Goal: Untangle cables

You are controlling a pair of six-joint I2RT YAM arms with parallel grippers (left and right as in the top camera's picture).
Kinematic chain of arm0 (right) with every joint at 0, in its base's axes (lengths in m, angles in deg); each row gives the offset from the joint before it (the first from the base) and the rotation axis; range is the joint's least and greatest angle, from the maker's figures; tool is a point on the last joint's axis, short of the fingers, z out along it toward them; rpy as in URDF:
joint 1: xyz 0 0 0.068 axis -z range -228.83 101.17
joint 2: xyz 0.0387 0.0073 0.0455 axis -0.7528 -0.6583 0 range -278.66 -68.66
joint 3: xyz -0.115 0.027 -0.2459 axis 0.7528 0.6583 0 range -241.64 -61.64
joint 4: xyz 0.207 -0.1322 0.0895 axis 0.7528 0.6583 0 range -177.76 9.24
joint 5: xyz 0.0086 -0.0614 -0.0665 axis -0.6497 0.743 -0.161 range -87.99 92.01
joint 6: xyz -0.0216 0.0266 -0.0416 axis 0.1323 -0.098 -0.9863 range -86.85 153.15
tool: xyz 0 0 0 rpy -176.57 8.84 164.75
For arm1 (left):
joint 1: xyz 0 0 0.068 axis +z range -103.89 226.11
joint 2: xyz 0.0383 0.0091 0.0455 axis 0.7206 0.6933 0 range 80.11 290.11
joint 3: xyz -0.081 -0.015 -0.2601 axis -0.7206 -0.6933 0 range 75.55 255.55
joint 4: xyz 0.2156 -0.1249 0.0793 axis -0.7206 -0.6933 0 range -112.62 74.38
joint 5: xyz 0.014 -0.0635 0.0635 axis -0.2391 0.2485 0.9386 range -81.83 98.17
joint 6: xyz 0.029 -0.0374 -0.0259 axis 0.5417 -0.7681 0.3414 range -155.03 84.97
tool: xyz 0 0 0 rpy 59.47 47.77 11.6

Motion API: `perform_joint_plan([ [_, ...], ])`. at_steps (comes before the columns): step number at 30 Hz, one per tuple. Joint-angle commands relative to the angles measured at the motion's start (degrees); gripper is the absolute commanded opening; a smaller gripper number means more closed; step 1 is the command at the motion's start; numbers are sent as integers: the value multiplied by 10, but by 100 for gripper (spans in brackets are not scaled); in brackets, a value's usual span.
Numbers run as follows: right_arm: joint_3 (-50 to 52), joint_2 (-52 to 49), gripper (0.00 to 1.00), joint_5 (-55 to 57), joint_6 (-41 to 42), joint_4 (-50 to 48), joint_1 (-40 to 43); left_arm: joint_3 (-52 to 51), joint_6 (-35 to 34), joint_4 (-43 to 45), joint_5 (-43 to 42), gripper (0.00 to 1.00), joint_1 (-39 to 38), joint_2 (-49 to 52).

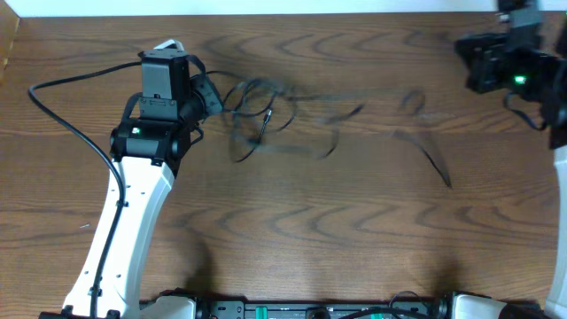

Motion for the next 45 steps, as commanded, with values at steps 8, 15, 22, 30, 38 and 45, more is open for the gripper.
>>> perform_joint_plan([
  [8, -3, -31, 1, 51, 96, 11, 21, 5, 4, -20, 19, 8, 4, -3],
  [15, -3, -62, 13, 25, 61, 18, -5, 5, 13, -2, -52, 7, 4, -3],
  [22, -3, -89, 42, -3, 24, 21, -43, 5, 49, 105, -247, 7, 4, -3],
  [30, -3, -115, 52, -16, -13, 21, -99, 5, 0, 185, -381, 8, 3, -3],
  [38, -3, -136, 52, -74, -14, 5, -145, 5, -23, 207, -382, 8, -31, 1],
  [45, -3, -163, 51, -76, 35, -9, -185, 5, -78, 268, -375, 8, -62, 25],
])
